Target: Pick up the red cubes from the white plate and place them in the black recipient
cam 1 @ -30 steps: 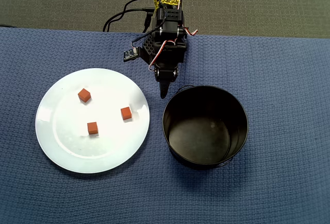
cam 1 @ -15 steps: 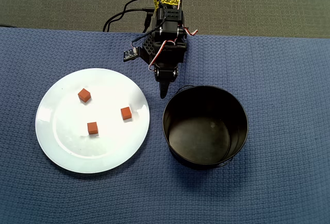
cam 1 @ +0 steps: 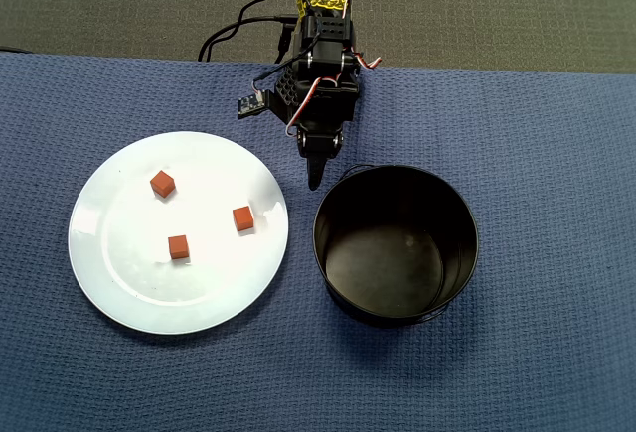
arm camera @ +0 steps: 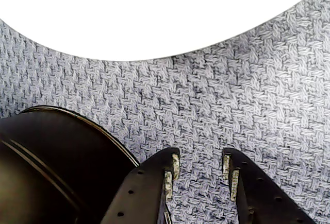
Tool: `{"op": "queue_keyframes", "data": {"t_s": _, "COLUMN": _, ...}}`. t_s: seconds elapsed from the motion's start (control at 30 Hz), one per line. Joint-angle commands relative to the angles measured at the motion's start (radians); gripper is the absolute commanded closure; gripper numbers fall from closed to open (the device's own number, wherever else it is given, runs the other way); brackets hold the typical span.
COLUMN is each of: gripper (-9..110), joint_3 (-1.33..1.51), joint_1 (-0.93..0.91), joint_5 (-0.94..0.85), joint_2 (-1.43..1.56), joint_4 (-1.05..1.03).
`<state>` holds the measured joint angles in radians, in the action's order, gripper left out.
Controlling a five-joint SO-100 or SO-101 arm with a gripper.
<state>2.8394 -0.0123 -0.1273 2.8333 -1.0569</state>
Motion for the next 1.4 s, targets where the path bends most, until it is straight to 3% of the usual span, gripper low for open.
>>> {"op": "queue_keyframes", "data": {"t_s": 0.0, "gripper": 101, "joint_3": -0.006, "joint_1": -0.025, "joint_5": 0.017, "joint_2": -0.003, "joint_4": 0.02}}
{"op": "queue_keyframes", "data": {"t_s": 0.37, "gripper": 101, "joint_3": -0.002, "joint_1": -0.078, "joint_5": 0.009, "joint_2": -0.009, "joint_4": 0.044}}
{"op": "queue_keyframes", "data": {"t_s": 0.53, "gripper": 101, "joint_3": -0.103, "joint_1": -0.255, "joint_5": -0.015, "joint_2": -0.046, "joint_4": 0.071}}
{"op": "queue_keyframes", "data": {"t_s": 0.6, "gripper": 100, "joint_3": -0.19, "joint_1": -0.295, "joint_5": -0.115, "joint_2": -0.057, "joint_4": 0.012}}
{"op": "queue_keyframes", "data": {"t_s": 0.7, "gripper": 83, "joint_3": -0.353, "joint_1": -0.304, "joint_5": -0.219, "joint_2": -0.08, "joint_4": -0.153}}
{"op": "queue_keyframes", "data": {"t_s": 0.87, "gripper": 82, "joint_3": -0.531, "joint_1": -0.333, "joint_5": -0.397, "joint_2": -0.186, "joint_4": -0.255}}
{"op": "queue_keyframes", "data": {"t_s": 1.13, "gripper": 78, "joint_3": -0.649, "joint_1": -0.449, "joint_5": -0.782, "joint_2": -0.637, "joint_4": -0.064}}
{"op": "queue_keyframes", "data": {"t_s": 1.37, "gripper": 74, "joint_3": -0.715, "joint_1": -0.474, "joint_5": -1.0, "joint_2": -0.779, "joint_4": -0.028}}
